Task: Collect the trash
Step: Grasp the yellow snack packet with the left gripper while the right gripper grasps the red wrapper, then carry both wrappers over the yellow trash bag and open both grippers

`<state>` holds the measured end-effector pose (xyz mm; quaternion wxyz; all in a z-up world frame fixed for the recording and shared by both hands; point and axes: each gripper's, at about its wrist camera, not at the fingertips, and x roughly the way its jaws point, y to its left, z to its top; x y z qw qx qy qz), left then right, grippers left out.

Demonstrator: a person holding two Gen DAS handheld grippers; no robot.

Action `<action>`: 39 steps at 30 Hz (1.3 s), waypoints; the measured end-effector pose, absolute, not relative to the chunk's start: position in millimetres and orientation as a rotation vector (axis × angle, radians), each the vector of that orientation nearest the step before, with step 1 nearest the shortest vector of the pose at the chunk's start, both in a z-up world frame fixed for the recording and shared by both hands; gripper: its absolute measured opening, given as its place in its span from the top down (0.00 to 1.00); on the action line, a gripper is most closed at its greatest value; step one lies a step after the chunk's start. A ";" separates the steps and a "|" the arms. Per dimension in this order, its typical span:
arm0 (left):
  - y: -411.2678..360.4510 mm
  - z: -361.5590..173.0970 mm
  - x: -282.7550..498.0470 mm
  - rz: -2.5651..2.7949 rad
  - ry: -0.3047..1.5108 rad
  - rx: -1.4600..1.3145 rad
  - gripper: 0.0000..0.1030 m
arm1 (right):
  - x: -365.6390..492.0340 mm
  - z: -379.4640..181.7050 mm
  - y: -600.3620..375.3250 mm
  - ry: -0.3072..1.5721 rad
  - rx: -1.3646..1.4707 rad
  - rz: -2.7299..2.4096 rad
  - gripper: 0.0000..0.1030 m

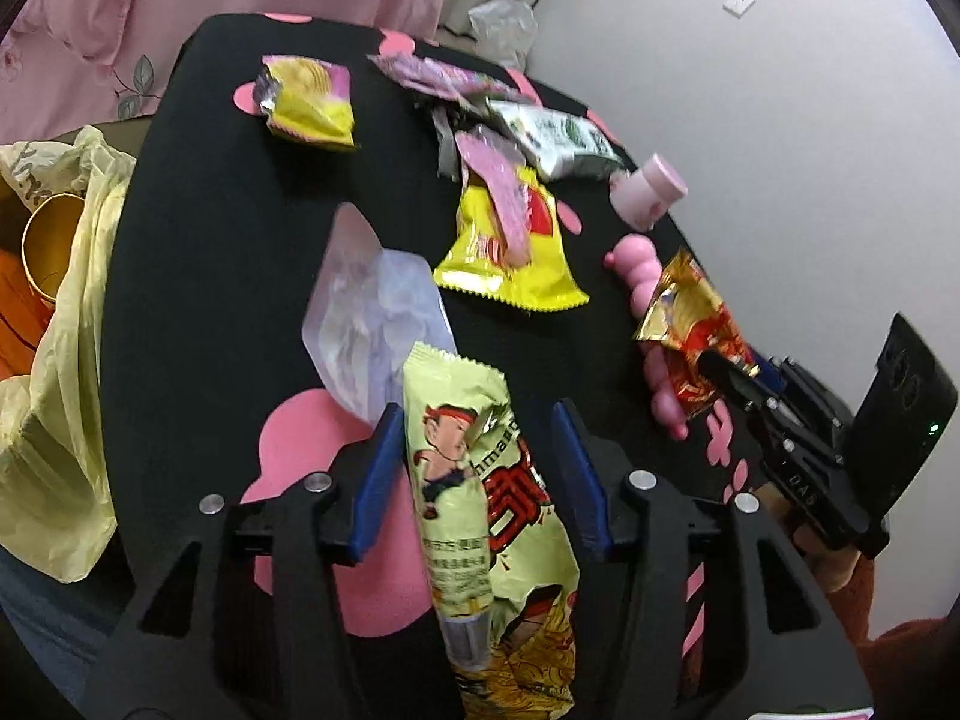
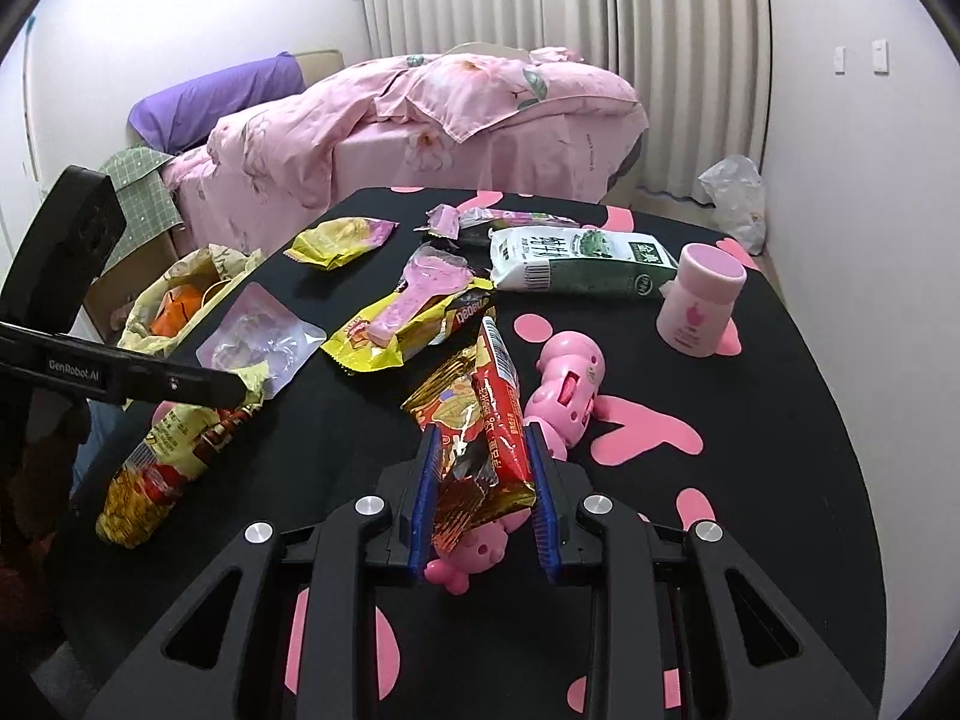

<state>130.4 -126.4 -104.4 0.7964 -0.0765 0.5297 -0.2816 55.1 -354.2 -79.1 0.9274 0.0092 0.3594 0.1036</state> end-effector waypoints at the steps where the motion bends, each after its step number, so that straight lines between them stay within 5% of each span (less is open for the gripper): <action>1: -127.8 -104.7 130.5 -0.605 1.147 -0.154 0.53 | 54.3 -78.8 -354.3 0.734 0.017 0.211 0.74; 3: -130.7 -104.5 130.5 -0.602 1.159 -0.131 0.53 | 52.5 -77.6 -354.6 0.727 0.013 0.207 0.74; 7: -132.5 -93.1 129.1 -0.589 1.129 -0.099 0.77 | 48.3 -71.7 -357.0 0.709 0.021 0.202 0.74; 16: -113.9 -8.9 102.6 -0.576 0.751 -0.087 0.78 | 34.4 -42.1 -353.0 0.634 0.014 0.204 0.74; 39: 6.4 40.3 88.5 -0.253 0.454 -0.147 0.78 | 36.5 30.8 -261.2 0.512 -0.150 0.329 0.74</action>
